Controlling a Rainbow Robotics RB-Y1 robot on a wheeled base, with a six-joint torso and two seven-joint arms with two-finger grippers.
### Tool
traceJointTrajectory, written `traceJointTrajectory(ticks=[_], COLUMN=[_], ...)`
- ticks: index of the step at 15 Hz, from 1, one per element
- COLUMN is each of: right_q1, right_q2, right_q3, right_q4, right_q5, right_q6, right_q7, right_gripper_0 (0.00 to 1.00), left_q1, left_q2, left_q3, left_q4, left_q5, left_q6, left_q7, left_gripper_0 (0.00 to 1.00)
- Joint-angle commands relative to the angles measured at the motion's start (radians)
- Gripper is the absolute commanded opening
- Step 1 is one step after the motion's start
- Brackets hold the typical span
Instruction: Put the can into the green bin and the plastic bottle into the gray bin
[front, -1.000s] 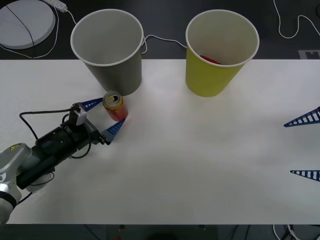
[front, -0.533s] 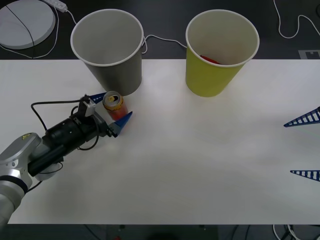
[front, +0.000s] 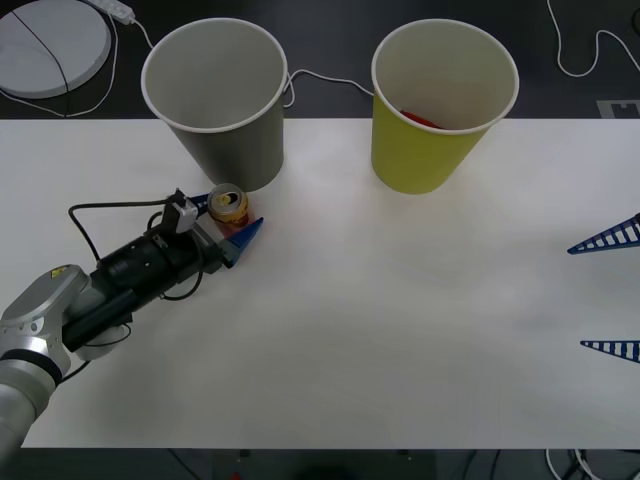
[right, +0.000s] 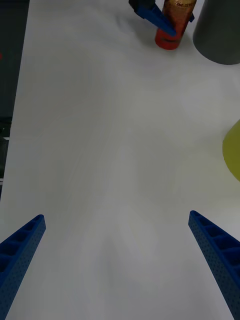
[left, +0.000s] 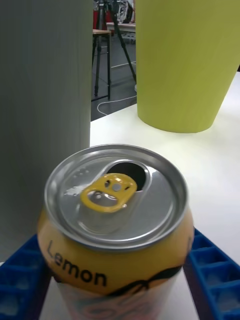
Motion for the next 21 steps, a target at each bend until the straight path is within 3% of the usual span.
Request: traceJointTrajectory(ticks=[1,5,9,11,14,17,21], right_q1=[0.000,0.000,0.000,0.000,0.000,0.000,0.000], right_q2=[0.000,0.000,0.000,0.000,0.000,0.000,0.000], right_q3=[0.000,0.000,0.000,0.000,0.000,0.000,0.000], right_q4=[0.000,0.000,0.000,0.000,0.000,0.000,0.000], right_q5=[0.000,0.000,0.000,0.000,0.000,0.000,0.000], right_q6=[0.000,0.000,0.000,0.000,0.000,0.000,0.000], right_q7=[0.000,0.000,0.000,0.000,0.000,0.000,0.000], right_gripper_0=[1.00,1.00,1.00,1.00,1.00,1.00,1.00], left_q1=[0.001,0.001,0.002,0.022,0.076,0.122,0.128], left_q2=[-0.001,0.015,0.079,0.133,0.237,0.386,0.564], left_q3=[0.000,-0.001,-0.015,-0.041,-0.044,-0.044,-0.044], left_q4=[0.000,-0.005,-0.022,-0.091,-0.244,-0.405,-0.516], left_q5=[-0.006,-0.006,-0.004,-0.014,-0.121,-0.236,-0.274], left_q6=[0.000,-0.003,-0.040,-0.047,-0.050,-0.064,-0.135], left_q7=[0.001,0.014,0.052,0.190,0.388,0.603,0.795], left_gripper_0=[0.00,0.00,0.00,0.00,0.00,0.00,0.00])
